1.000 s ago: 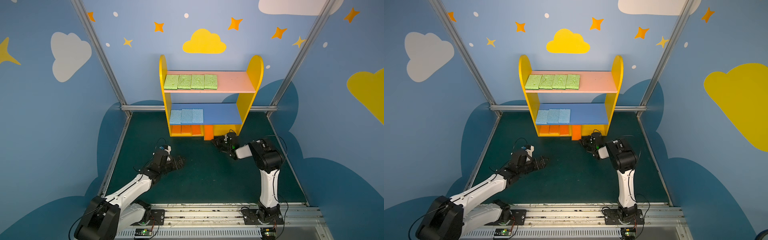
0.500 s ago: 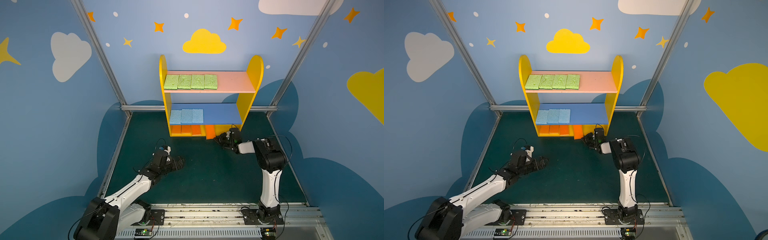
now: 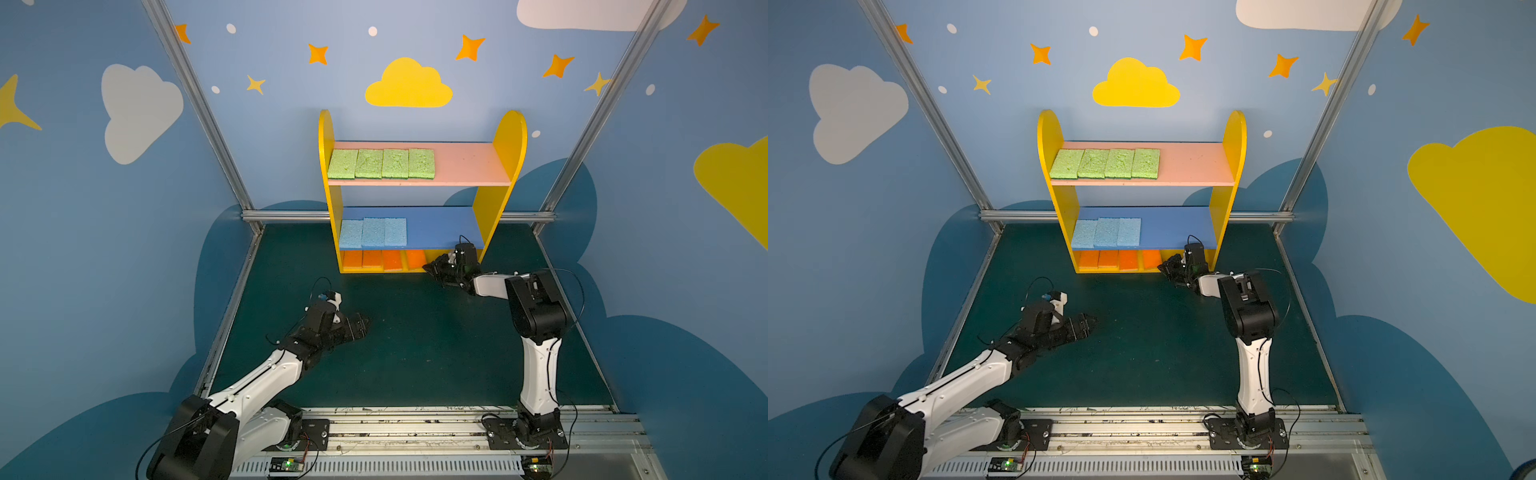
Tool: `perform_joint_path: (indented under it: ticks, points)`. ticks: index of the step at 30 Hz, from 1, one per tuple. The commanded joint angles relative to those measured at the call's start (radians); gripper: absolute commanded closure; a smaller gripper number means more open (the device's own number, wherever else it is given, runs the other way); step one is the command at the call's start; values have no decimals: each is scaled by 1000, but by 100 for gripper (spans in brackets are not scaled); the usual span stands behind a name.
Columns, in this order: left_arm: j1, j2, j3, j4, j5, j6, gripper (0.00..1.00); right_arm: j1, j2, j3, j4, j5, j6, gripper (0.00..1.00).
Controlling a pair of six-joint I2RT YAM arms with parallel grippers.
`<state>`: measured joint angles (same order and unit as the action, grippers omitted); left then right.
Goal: Place and organize the cleaning sponges onto the shelf
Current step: 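Press the orange sponge flush against the row with the right gripper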
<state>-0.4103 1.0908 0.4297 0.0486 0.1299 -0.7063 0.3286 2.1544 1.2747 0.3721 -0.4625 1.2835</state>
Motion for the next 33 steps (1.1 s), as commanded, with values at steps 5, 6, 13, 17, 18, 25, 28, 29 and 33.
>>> perform_joint_path:
  ticks: [5,6,13,17,18,25,28,29,33]
  points:
    - [5,-10,-11,-12,-14,7,1,-3,66,63,-61,-14,-5,100]
    - [5,-9,-14,-11,-15,8,0,-3,70,67,-61,-17,-4,100]
    - [6,1,-11,-1,-12,12,1,13,78,123,-109,-44,-21,100]
    - [8,4,-9,0,-13,16,1,26,73,140,-125,-60,-26,100]
    - [8,4,-9,2,-13,16,1,29,73,138,-124,-61,-24,100]
    - [9,1,-8,0,-9,18,0,44,85,134,-90,-80,8,100]
    - [12,-2,-9,-3,-10,20,1,45,82,133,-89,-79,8,99]
    - [14,-3,-8,-3,-10,20,1,44,82,133,-90,-77,8,99]
    - [15,-4,-8,-7,-9,22,1,31,71,105,-66,-71,30,99]
